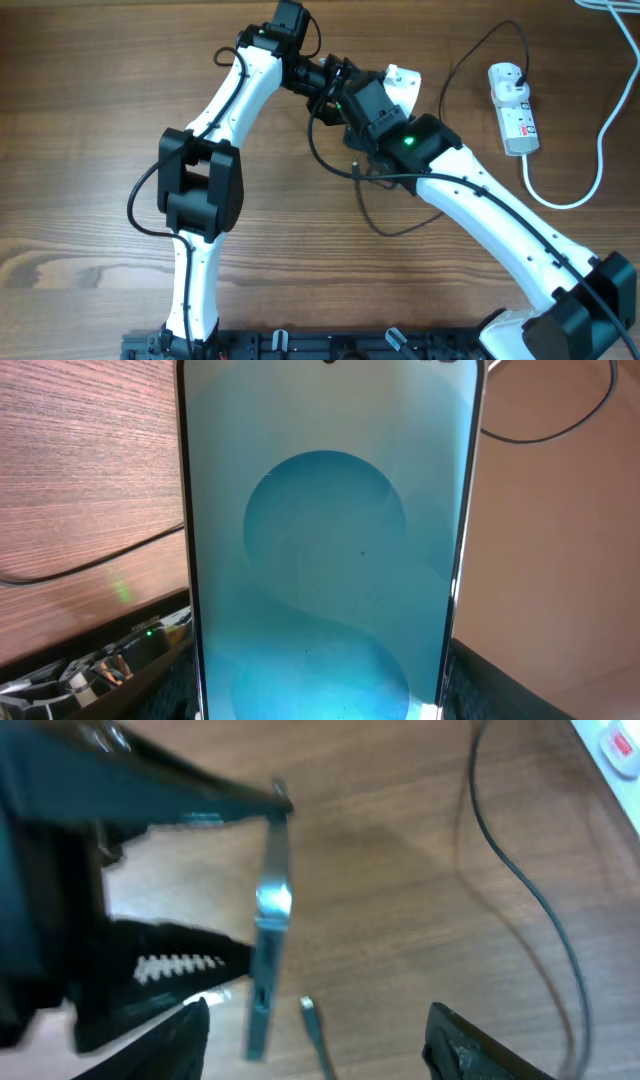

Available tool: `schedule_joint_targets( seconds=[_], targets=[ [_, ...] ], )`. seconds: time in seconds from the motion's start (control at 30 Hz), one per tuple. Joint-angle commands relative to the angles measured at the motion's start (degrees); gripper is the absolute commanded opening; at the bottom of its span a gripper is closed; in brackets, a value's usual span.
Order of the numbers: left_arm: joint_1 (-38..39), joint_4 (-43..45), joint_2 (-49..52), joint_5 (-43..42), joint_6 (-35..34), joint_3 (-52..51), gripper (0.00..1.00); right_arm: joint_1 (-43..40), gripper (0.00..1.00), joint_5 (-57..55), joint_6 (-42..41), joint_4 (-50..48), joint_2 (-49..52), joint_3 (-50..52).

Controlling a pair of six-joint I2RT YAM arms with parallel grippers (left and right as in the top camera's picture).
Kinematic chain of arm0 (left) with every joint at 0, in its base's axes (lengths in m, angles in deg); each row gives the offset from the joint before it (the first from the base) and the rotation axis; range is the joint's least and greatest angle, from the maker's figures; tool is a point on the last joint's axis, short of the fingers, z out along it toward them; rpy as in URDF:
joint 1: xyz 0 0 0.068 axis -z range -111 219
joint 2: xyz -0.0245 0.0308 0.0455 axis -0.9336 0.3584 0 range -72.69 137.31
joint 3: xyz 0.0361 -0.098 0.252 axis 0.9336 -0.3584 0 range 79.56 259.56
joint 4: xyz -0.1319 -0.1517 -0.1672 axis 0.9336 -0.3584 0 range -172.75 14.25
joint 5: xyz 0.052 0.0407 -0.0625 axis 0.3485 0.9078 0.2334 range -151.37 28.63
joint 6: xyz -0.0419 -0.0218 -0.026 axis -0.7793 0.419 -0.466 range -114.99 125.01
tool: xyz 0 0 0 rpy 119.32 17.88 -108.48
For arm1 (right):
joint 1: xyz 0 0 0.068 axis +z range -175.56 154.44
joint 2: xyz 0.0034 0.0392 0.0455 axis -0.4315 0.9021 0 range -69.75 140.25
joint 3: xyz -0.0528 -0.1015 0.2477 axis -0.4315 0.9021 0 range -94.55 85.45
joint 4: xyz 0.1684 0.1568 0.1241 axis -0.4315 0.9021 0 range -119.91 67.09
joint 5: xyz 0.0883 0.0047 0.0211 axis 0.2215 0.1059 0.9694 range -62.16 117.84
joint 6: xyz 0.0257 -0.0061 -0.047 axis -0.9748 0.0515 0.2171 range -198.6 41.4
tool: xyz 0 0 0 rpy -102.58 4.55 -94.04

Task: Plug charger to phone and switch on socket

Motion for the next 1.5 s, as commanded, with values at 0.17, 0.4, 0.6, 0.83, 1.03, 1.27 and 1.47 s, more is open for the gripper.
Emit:
schedule_joint_targets(
  seconds=[0.17,0.4,0.6,0.83,1.03,1.27,1.47],
  targets=[
    [0.0,0.2,-3.0,-2.8,1.3,0.0,0.63,-1.6,0.57,-1.0,-0.9,-5.3,2.5,-1.0],
    [0.0,0.4,-3.0,-5.7,2.3,0.0,0.64,-4.4,0.51,8.0,-0.9,-6.9,3.8,-1.0],
    [0.0,1.7,-3.0,-5.6,3.0,0.0,0.64,-4.4,0.37,8.0,-0.8,-8.0,3.9,-1.0],
    [0.0,1.7,-3.0,-5.6,3.8,0.0,0.64,-4.4,0.30,6.2,-0.8,-8.5,3.9,-1.0],
    [0.0,1.7,-3.0,-5.6,3.8,0.0,0.65,-4.4,0.26,5.6,0.7,-10.2,4.0,-1.0],
    [0.0,1.7,-3.0,-5.6,3.8,0.0,0.65,-4.4,0.18,5.6,0.7,-10.2,4.8,-1.0],
    [0.0,1.7,-3.0,-5.6,3.8,0.0,0.67,-4.4,0.05,5.4,0.6,-10.4,4.8,-1.0]
  ],
)
